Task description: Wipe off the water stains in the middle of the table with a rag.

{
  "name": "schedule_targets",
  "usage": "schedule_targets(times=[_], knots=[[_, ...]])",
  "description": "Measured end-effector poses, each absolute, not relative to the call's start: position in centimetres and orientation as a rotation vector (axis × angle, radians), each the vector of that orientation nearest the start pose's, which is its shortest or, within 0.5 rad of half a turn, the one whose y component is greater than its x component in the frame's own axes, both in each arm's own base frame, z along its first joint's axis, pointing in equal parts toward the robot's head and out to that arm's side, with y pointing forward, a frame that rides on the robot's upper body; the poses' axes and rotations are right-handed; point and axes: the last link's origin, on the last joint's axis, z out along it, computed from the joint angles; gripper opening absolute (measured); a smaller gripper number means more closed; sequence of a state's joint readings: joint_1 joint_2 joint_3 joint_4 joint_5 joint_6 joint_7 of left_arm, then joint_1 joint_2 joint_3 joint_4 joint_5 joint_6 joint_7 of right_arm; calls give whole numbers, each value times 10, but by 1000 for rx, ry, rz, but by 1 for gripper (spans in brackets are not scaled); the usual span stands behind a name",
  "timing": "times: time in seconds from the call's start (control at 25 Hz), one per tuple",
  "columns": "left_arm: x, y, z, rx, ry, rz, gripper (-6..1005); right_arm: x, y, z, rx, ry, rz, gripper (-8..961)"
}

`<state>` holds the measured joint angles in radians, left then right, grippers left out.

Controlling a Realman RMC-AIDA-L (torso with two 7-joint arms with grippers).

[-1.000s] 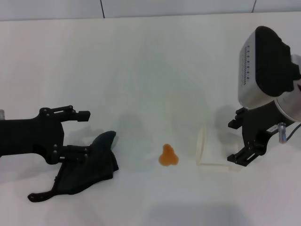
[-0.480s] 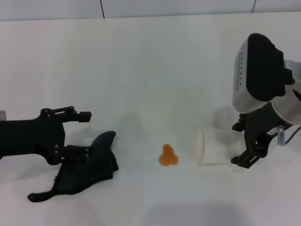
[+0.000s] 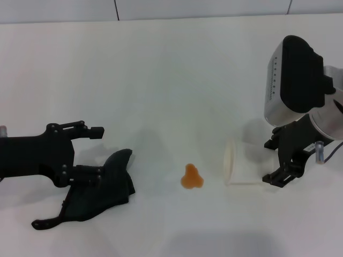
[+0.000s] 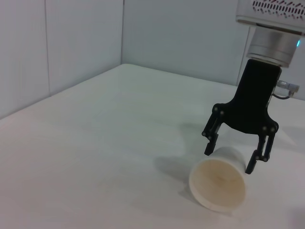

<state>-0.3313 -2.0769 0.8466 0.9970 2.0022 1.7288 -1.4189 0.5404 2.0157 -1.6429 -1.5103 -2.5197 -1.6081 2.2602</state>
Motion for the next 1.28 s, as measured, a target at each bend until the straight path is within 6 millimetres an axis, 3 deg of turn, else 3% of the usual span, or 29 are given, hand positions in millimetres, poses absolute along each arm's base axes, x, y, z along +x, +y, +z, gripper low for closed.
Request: schedule_targets(times=[0.2, 0.4, 0.84, 1.28], knots=[[-272, 283, 31, -2867, -445, -513, 888, 163, 320, -13, -2860, 235, -716, 801], [-273, 283, 31, -2867, -445, -510, 887, 161, 320, -14, -2856, 243, -713, 718], [-273, 283, 31, -2867, -448, -508, 887, 158, 323, -11, -2839, 237, -681, 690], [-274, 284, 31, -2861, -451, -505, 888, 158, 336, 11, -2769, 294, -583, 676]])
